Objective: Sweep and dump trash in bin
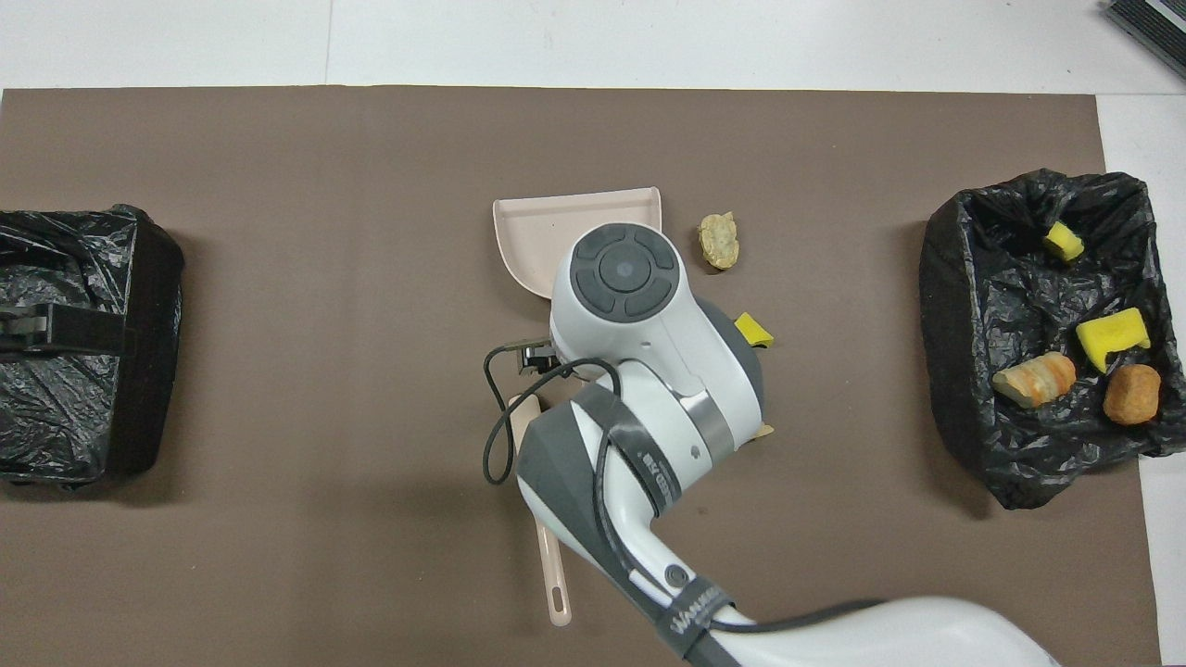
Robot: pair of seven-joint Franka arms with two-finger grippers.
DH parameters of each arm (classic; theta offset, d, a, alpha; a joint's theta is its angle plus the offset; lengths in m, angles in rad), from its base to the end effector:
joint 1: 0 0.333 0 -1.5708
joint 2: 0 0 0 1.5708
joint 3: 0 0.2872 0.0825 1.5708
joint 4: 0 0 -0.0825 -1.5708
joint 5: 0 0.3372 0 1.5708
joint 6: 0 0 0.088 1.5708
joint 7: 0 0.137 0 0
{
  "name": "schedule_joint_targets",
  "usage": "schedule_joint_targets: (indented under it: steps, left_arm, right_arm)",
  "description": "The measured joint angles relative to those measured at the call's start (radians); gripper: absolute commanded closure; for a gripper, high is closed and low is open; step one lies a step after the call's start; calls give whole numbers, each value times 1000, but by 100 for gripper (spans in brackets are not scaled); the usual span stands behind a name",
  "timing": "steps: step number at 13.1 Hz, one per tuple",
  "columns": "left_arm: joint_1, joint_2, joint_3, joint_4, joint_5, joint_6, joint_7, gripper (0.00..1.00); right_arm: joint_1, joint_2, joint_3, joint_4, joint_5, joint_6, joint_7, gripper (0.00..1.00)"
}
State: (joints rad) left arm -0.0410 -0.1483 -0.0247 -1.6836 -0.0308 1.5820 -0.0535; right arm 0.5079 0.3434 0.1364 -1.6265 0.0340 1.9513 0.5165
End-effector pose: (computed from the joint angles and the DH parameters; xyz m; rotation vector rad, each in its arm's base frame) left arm 0.4662 -0.0357 0.5909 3.1109 -0.0193 0.0699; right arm 0.4840 0.3588 0.3839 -3.0799 -0.1656 0.0856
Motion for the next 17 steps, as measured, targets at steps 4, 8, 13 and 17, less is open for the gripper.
schedule_joint_targets:
  steps: [4, 8, 13, 17]
  left_arm:
    - [3, 0, 0, 0, 0, 0, 0, 0]
    - [4, 0, 0, 0, 0, 0, 0, 0]
    - [4, 0, 0, 0, 0, 0, 0, 0]
    - [4, 0, 0, 0, 0, -1, 0, 0]
  right_arm:
    - [93, -146, 1, -240, 7, 86, 66, 0]
    - [197, -205, 2, -451, 42, 225, 124, 15]
    - [284, -207, 2, -540, 75, 257, 179, 36]
    - [287, -217, 1, -540, 86, 257, 179, 50]
